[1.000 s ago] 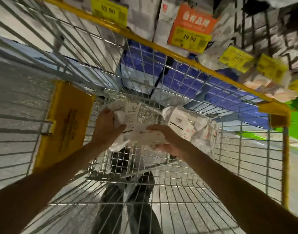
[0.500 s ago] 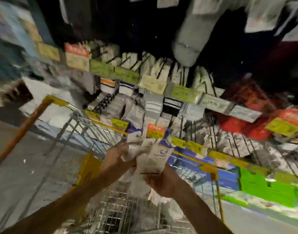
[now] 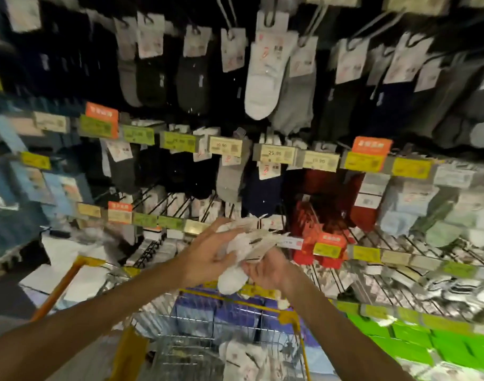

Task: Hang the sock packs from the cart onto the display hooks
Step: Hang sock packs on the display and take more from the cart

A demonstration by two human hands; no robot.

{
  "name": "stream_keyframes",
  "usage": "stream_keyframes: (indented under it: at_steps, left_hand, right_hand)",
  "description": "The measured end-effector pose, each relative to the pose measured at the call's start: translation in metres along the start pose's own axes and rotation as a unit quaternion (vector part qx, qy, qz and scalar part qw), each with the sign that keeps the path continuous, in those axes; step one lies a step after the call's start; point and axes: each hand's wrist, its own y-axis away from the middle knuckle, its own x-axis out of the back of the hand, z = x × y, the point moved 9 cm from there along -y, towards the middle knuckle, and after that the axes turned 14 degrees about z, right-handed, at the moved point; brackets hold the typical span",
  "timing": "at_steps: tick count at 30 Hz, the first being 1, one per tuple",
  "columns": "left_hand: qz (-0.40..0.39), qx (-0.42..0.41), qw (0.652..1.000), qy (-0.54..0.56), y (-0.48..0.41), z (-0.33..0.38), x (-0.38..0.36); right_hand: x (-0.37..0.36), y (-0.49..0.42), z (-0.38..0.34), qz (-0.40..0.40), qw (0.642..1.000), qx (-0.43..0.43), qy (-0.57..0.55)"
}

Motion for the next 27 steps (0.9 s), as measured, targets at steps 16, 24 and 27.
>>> stream_keyframes:
  at_steps: [16, 24, 27]
  left_hand:
    - [0.268, 0.139, 0.946, 0.118, -0.071, 0.021, 0.064]
    - [0.238, 0.313, 0.900, 0.187, -0.105, 0.017, 0.102]
    - [0.212, 0.333, 0.898, 0.194, -0.116, 0.020, 0.109]
  right_hand:
    - [-0.041, 0.132, -0.142, 0.159, 0.807, 0.459, 0.334]
    - [-0.075, 0.139, -0.178, -0.018, 0.716, 0.379, 0.586]
    - [-0.089, 0.137, -0.182, 0.051, 0.715, 0.424, 0.554]
